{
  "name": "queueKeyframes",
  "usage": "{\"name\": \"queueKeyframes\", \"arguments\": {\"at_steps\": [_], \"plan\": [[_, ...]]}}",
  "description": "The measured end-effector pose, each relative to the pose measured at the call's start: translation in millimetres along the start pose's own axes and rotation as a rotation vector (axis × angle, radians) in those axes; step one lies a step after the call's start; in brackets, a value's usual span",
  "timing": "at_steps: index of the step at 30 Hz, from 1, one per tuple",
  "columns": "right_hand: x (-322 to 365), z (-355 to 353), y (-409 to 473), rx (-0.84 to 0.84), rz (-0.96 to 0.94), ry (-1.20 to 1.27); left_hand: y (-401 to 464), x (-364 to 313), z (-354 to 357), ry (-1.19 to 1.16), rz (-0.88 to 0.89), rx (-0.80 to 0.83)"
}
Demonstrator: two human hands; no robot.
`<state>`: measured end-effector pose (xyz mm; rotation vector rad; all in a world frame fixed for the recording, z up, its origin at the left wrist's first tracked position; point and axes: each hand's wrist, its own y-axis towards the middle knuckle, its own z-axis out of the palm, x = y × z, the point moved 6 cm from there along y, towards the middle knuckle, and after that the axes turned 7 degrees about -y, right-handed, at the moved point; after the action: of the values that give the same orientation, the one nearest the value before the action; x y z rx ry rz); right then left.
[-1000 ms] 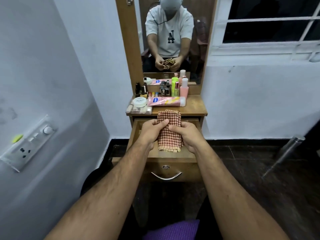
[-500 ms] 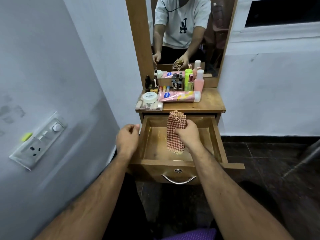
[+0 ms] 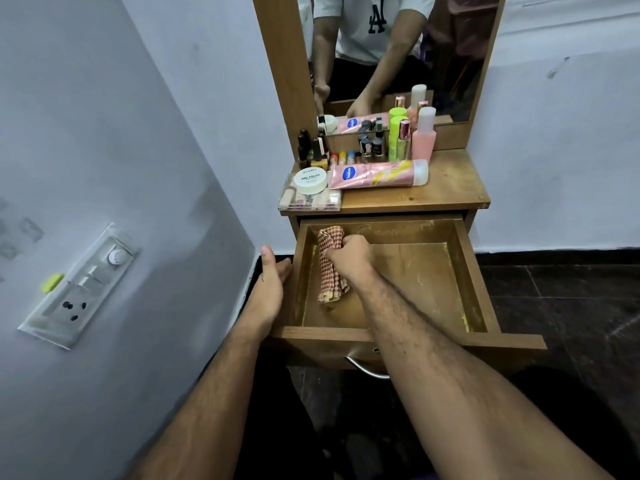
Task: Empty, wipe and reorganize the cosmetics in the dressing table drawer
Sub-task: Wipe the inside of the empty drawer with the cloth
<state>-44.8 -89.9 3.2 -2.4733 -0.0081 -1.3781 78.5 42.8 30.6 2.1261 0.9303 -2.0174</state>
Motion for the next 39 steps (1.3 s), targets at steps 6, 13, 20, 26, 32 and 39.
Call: {"name": "queueKeyframes", "arguments": {"at_steps": [6,13,20,26,32,39], "plan": [[16.3,32.3,-7.1,0.117,-0.059,0.06,4.9,4.5,-1.8,-0.014,0.024,0.007],[-1.4,31.1,-35.0,0.556,-0.001,-0.144,5.2,6.1,-5.2,-0.069,0.017,0.037],[-1.0,34.3,-23.5,0.363,-0.018,-0.03,5.4,7.6,-6.9,-0.091,0.009,0.038],[-6.2,31.9,-31.3,0.586,-0.075,-0.088,4.3,7.4,-5.6,-0.05,-0.004,0.069],[0.6,28.6,-51.4,0.779,-0.257,-0.269,5.6,6.5,-8.1,-0.035,0.038,-0.001],[13.3,26.2,-49.7,0.341,-0.263,-0.378,3.8,7.9,-8.9,-0.091,0.014,0.034]]}}
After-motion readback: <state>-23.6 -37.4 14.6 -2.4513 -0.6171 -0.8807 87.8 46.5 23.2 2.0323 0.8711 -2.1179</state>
